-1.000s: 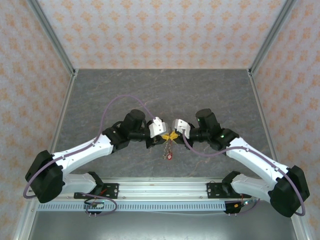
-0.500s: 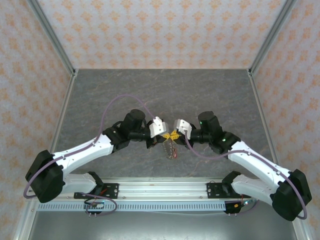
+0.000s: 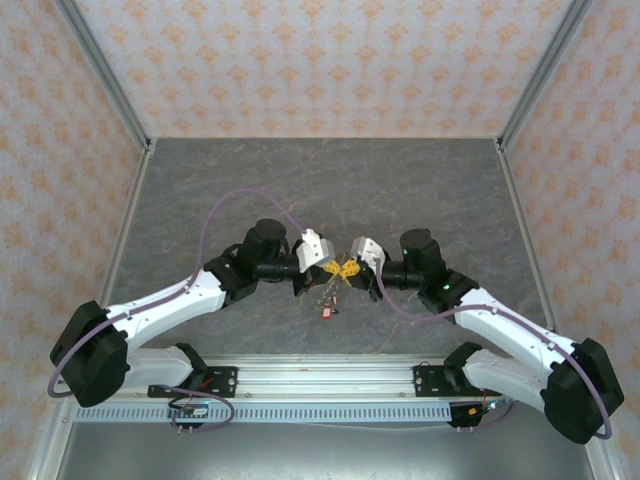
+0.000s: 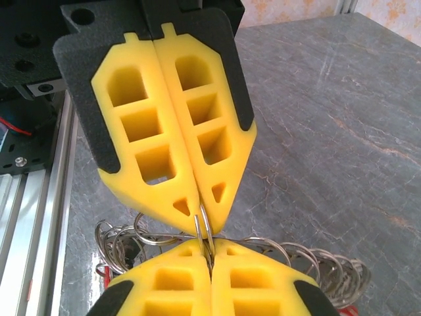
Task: Put the keys on the keyring
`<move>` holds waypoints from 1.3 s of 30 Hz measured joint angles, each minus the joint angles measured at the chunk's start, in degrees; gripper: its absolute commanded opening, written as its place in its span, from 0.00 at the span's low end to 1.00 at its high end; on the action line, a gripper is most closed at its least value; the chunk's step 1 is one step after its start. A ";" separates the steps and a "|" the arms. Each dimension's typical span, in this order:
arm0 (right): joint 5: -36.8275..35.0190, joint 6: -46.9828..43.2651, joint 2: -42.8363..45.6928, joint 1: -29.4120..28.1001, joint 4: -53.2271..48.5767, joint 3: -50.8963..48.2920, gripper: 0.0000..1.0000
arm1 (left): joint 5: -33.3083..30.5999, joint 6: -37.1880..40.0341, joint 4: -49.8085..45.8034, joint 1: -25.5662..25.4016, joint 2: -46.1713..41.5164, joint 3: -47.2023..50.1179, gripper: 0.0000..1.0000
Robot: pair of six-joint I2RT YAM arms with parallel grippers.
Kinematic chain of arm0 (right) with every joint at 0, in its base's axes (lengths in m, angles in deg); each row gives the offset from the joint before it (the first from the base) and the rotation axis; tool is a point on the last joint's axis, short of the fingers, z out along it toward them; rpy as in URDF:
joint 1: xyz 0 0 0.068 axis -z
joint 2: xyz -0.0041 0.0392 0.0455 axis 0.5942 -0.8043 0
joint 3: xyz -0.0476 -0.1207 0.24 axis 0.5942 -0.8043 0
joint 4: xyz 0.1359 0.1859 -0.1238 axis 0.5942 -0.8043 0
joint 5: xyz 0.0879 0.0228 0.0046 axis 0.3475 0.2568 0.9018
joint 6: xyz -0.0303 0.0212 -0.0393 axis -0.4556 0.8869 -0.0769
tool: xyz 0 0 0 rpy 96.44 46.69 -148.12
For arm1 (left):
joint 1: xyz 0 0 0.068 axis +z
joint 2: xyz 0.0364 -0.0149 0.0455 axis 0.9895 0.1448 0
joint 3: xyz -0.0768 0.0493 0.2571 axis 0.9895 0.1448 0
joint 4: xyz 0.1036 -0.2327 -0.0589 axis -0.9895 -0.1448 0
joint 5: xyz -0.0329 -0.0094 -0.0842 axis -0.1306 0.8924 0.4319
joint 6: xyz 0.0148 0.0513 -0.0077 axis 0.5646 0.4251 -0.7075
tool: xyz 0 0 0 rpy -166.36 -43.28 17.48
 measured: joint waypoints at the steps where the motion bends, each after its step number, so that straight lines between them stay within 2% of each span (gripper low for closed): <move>1: 0.00 -0.09 0.00 0.00 -0.13 0.04 0.00 | -0.20 0.24 -0.13 0.00 -0.04 0.02 0.06; 4: 0.20 -1.49 -0.17 -0.09 -1.77 0.92 0.00 | -0.81 1.60 -1.25 -0.11 -0.55 0.00 0.15; 7: 0.13 -3.87 -0.94 -0.22 -5.44 2.99 0.00 | -1.33 3.48 -3.85 -0.13 -1.20 -0.63 0.18; 9: -0.09 -5.60 -1.57 -0.22 -8.28 4.68 0.00 | -2.19 4.46 -5.38 -0.24 -1.31 -1.36 0.31; 10: -0.26 -6.62 -1.92 -0.20 -9.75 5.62 0.00 | -2.49 5.01 -6.10 -0.35 -1.36 -1.68 0.34; 18: -1.20 -11.65 -3.45 -0.15 -16.87 9.40 0.00 | -3.63 7.65 -10.64 -0.87 -1.27 -4.35 0.34; 28: -1.29 -14.19 -3.80 -0.15 -19.80 10.51 0.00 | -3.61 9.77 -12.94 -0.87 1.05 -6.51 0.32; 35: -1.03 -14.14 -3.91 -0.15 -19.17 10.54 0.00 | -3.37 11.04 -14.95 -0.90 1.81 -7.37 0.20; 39: -0.02 -13.38 -3.91 -0.15 -17.79 10.54 0.01 | -3.26 11.41 -15.52 -0.87 1.81 -7.74 0.17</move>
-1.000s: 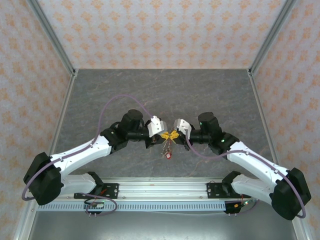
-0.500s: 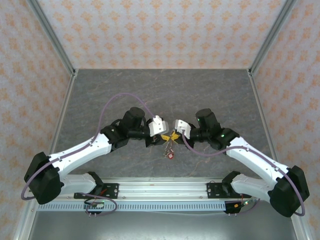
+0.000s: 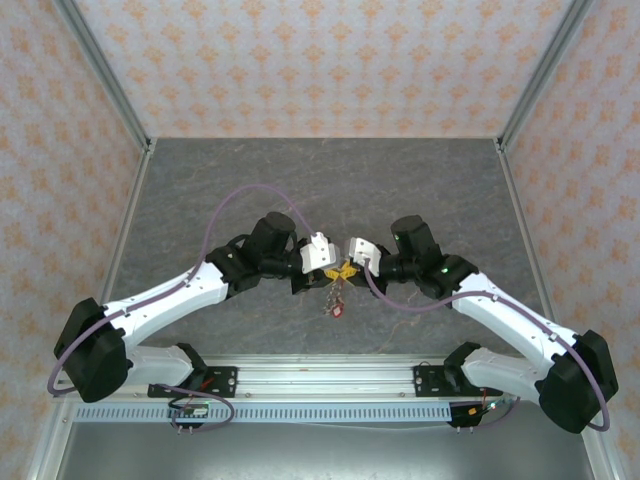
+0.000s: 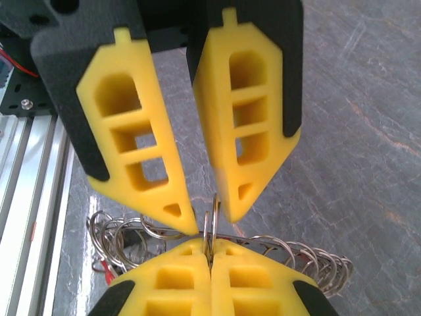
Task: Put the keys on the keyring
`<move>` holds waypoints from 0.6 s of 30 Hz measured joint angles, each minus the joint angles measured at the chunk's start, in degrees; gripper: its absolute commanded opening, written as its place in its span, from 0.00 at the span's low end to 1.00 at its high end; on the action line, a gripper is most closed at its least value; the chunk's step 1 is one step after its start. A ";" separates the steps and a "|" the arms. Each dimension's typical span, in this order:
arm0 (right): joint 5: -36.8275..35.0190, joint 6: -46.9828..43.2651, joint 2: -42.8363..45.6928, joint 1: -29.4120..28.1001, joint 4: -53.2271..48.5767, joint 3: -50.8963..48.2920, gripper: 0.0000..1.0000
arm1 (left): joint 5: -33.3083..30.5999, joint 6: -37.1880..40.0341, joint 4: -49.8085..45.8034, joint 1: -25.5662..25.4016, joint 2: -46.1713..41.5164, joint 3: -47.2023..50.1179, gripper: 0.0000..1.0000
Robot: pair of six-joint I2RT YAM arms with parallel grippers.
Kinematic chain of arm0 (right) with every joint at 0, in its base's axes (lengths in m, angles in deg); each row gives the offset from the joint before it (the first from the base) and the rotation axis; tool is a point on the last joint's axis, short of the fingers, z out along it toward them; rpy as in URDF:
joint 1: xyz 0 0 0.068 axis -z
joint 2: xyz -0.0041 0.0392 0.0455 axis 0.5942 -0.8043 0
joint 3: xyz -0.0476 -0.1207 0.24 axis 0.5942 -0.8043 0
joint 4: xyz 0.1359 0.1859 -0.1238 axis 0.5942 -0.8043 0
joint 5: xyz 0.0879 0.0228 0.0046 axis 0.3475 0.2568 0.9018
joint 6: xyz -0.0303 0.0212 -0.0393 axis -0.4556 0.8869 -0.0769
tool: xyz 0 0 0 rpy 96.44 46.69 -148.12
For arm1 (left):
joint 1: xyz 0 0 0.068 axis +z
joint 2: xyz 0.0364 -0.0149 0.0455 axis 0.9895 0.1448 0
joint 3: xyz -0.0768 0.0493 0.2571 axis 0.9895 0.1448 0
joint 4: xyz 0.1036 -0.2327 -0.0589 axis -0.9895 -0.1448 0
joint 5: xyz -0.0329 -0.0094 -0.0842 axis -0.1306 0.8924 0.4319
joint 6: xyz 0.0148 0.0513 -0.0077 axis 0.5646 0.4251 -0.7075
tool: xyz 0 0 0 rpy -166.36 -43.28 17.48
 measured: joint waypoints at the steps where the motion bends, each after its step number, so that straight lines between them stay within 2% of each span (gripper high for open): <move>1: 0.17 0.28 0.00 0.00 0.07 0.00 0.02 | 0.11 0.00 0.00 0.00 0.00 0.00 0.12; 4: 0.61 1.36 0.02 0.00 0.46 0.00 0.05 | 0.26 0.33 -0.07 0.00 0.00 0.00 0.00; 12: -0.44 4.20 2.78 0.24 4.00 -2.80 0.11 | 1.09 -1.22 2.64 0.00 -0.26 0.98 0.00; 18: 1.55 10.10 4.70 0.44 11.54 -7.56 0.12 | 4.33 -5.01 8.22 0.83 -1.36 4.76 0.00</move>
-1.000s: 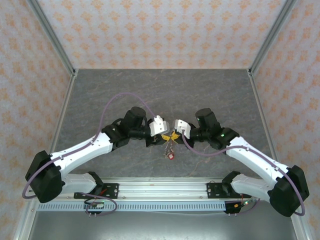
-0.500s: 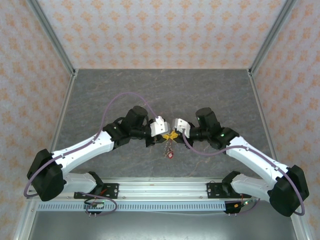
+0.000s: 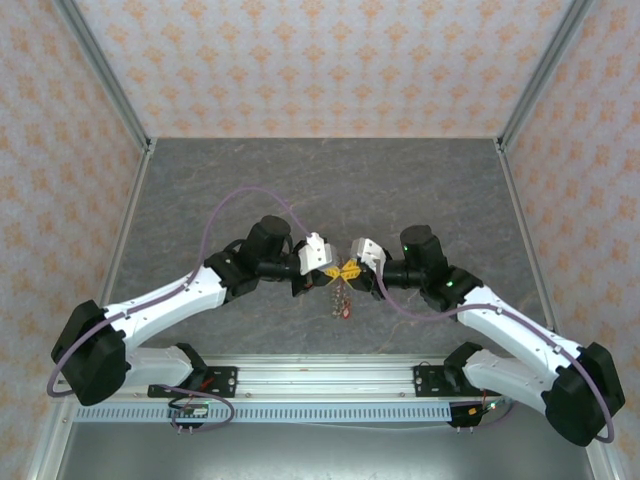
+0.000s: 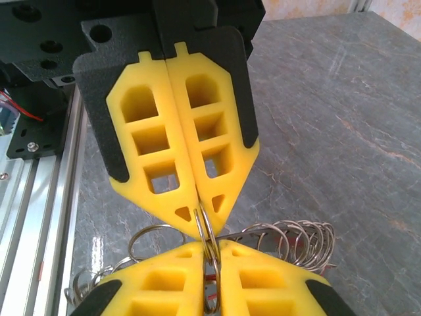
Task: Put the keys on the keyring
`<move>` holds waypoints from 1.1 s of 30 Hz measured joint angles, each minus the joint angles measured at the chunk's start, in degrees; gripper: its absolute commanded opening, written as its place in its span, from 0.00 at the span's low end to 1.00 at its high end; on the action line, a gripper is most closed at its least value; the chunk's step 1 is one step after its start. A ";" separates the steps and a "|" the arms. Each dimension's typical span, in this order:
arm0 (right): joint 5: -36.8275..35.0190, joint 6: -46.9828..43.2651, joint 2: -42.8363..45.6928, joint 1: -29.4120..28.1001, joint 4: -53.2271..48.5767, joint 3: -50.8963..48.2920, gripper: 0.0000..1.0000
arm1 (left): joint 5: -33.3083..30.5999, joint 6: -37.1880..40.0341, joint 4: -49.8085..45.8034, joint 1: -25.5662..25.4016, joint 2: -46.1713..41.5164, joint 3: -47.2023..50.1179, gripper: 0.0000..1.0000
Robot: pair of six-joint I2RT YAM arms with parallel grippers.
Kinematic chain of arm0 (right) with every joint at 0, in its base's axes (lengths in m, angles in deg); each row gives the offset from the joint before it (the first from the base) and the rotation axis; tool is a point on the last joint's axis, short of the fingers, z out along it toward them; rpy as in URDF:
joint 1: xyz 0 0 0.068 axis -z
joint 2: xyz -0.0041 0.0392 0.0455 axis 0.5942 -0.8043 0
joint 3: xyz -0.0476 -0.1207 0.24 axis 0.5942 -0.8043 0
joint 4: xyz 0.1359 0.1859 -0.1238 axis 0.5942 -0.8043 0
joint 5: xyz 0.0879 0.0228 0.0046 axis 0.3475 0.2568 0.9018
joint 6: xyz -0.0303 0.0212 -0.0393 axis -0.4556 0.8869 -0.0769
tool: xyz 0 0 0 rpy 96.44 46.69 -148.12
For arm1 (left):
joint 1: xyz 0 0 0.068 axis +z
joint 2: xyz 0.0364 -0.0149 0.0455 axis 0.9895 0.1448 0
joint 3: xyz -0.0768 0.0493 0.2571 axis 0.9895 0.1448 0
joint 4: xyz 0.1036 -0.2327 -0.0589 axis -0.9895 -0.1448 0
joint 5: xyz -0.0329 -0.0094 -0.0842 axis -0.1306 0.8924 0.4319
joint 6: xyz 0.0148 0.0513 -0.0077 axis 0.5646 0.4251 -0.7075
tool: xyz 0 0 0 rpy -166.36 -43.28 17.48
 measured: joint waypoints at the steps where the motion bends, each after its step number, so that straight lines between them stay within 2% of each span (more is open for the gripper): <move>1: 0.26 0.76 -0.11 0.17 1.05 -0.33 0.12 | 0.50 -0.79 1.03 0.33 -0.13 0.61 0.00; 7: 3.06 4.96 -0.44 1.51 7.63 -2.01 0.09 | 3.02 -4.31 6.32 2.03 -1.11 2.64 0.00; 12: 4.98 7.10 -0.83 2.08 10.58 -2.62 0.02 | 4.46 -7.13 10.67 2.95 -2.25 5.07 0.00; 13: 5.18 7.41 -0.92 2.08 10.82 -2.62 0.01 | 4.44 -7.26 10.73 2.97 -2.43 5.11 0.05; 15: 5.62 7.13 -1.05 2.21 10.40 -2.38 0.00 | 4.22 -7.10 10.49 2.95 -2.67 5.11 0.21; 20: 5.27 2.60 -2.34 2.40 1.95 2.05 0.00 | 1.73 -3.56 4.15 2.05 -2.97 2.54 0.29; 24: 4.55 -1.73 -2.82 2.45 -4.55 5.86 0.00 | -0.66 -0.20 -0.17 0.74 -2.97 -0.09 0.30; 29: 3.72 -6.03 -3.76 2.45 -10.38 8.46 0.00 | -2.49 2.21 -3.13 -0.09 -2.51 -1.73 0.30; 33: 3.10 -8.41 -4.59 2.45 -13.84 9.81 0.00 | -3.21 3.54 -4.94 -0.48 -1.07 -3.28 0.24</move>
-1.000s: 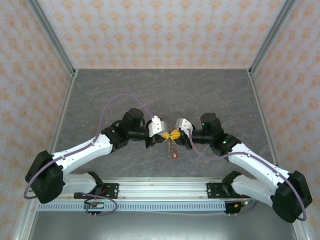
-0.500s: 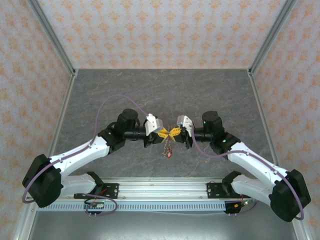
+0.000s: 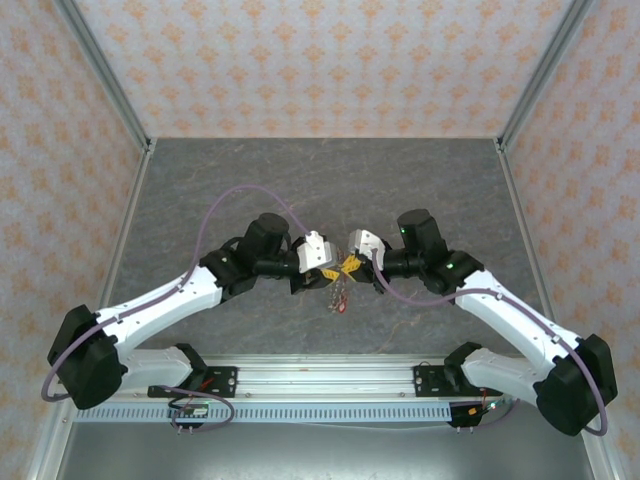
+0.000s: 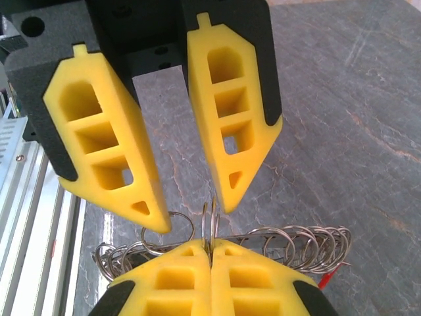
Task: Put the keys on the keyring
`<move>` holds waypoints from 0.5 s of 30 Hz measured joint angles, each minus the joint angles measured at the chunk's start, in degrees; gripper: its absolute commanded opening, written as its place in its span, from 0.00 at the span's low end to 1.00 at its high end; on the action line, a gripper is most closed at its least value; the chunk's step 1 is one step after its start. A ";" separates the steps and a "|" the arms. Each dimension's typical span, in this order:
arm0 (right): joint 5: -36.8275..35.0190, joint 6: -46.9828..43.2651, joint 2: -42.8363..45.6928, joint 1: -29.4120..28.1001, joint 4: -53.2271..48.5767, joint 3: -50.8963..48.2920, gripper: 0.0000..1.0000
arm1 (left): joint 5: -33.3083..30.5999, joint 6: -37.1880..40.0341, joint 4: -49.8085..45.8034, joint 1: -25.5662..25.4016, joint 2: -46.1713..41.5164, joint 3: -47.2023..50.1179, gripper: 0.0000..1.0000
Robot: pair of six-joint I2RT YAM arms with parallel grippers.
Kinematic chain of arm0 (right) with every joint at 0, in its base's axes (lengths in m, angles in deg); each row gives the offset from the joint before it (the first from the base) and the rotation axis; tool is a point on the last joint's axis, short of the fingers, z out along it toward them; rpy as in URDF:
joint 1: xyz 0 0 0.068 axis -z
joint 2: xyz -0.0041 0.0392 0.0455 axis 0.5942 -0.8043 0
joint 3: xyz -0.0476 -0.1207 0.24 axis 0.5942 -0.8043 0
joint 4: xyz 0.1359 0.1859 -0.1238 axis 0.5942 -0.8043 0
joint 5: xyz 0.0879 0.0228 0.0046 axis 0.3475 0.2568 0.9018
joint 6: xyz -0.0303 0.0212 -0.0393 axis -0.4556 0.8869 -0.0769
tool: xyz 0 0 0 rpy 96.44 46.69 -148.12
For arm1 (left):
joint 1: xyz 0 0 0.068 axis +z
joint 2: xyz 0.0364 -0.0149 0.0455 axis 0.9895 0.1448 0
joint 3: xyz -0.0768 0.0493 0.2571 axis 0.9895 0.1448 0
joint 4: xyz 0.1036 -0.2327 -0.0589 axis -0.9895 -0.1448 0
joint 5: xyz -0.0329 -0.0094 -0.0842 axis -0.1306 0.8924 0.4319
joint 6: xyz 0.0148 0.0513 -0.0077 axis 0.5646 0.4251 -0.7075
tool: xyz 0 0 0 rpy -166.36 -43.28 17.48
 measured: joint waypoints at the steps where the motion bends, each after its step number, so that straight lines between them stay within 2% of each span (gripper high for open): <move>1: -0.04 -0.44 -0.13 0.00 -0.66 0.31 0.00 | 0.00 0.24 -0.20 -0.15 0.28 -0.15 0.22; 5: -0.04 -1.20 -0.46 0.00 -2.25 1.03 0.00 | -0.20 0.48 -0.50 -0.48 1.31 -0.37 0.15; 15: -0.57 -2.05 -1.64 -0.59 -3.43 1.60 0.02 | -0.44 0.57 -0.50 -0.72 2.25 -0.42 0.17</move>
